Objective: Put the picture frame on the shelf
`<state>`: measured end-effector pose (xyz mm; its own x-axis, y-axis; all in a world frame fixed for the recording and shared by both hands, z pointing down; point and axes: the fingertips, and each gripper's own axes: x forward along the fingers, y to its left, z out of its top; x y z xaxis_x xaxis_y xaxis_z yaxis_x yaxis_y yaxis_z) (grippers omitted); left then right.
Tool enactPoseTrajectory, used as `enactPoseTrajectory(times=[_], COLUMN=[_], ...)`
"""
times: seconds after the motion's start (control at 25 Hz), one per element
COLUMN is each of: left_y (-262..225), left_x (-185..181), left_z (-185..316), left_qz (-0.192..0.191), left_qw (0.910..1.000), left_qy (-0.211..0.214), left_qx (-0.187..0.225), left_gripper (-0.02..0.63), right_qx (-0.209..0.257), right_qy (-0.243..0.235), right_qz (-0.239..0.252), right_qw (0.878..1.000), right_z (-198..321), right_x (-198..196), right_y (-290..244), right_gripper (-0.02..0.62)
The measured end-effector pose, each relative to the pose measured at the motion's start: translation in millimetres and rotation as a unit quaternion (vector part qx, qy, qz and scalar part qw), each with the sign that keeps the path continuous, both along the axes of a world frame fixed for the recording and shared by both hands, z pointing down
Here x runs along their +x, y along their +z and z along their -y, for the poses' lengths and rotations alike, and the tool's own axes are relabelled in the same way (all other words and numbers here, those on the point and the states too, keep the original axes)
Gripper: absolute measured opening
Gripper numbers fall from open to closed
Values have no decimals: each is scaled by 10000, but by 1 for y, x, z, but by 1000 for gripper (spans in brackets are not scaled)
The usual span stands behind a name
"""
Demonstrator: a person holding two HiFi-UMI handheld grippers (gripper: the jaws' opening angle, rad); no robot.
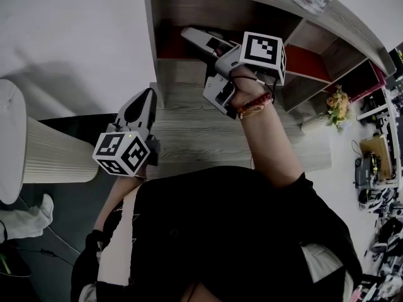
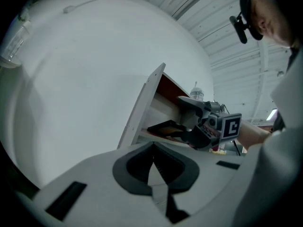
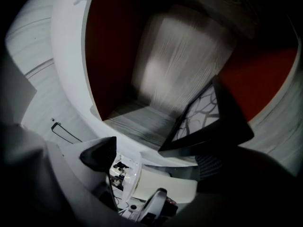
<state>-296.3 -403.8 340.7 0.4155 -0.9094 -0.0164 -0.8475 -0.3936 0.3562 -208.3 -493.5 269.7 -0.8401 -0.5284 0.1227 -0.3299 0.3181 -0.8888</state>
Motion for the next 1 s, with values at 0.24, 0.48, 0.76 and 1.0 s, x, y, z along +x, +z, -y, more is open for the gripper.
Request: enactPoseTrajectory(times=[0.24, 0.48, 0.76, 1.0], left_y=[1, 2, 4, 4], left_x=[1, 2, 4, 5], left_z=[0, 2, 5, 8], left_qz=[-36, -73, -87, -73], left_qw=[10000, 10000, 9999, 9999], left_qy=[6, 13, 27, 42], left_qx=[2, -14, -58, -67], left_gripper=[12, 11, 11, 11], right_qx=[-157, -309, -429, -448], right_qy=[-342, -343, -318, -331], right_qz=[65, 200, 225, 280], right_qw=[9993, 9987, 9983, 9981], right_z=[-11, -12, -10, -9], right_x=[-9, -7, -4, -4], right_y=[3, 11, 21, 25], right_gripper=[527, 532, 532, 532])
